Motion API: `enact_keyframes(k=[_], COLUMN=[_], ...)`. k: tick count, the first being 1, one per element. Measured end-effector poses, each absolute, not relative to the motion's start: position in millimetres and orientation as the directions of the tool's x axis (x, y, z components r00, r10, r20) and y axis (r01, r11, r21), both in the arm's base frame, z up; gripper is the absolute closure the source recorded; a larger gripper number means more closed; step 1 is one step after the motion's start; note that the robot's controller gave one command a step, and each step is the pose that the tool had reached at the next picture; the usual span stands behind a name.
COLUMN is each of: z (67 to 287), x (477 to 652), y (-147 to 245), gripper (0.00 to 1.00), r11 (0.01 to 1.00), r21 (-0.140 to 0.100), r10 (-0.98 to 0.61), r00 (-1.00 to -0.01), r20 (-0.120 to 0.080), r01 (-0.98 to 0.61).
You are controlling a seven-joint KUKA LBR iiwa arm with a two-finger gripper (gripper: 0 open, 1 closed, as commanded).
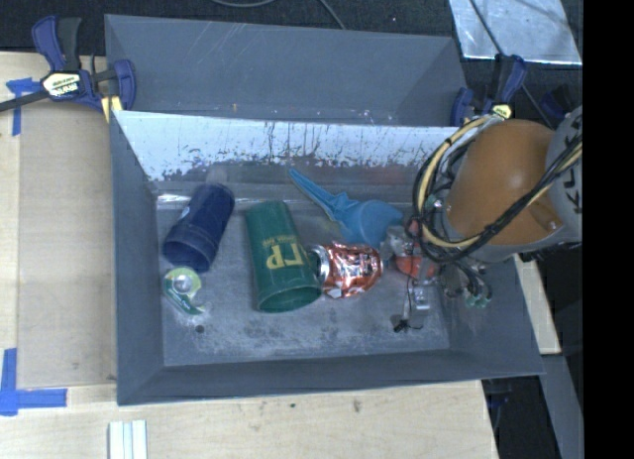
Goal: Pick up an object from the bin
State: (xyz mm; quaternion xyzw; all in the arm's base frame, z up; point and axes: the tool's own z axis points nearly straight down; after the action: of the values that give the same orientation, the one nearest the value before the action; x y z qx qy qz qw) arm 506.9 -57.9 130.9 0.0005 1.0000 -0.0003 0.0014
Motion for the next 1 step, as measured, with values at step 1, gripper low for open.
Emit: enact_keyframes(k=[1], z=[123.4], x=[532.2], y=[-43.0], gripper=[0.0], r11=[1.0], r21=[-0.001], r10=[-0.008], r00=[-1.0], r20=[-0.001], r01=[-0.008])
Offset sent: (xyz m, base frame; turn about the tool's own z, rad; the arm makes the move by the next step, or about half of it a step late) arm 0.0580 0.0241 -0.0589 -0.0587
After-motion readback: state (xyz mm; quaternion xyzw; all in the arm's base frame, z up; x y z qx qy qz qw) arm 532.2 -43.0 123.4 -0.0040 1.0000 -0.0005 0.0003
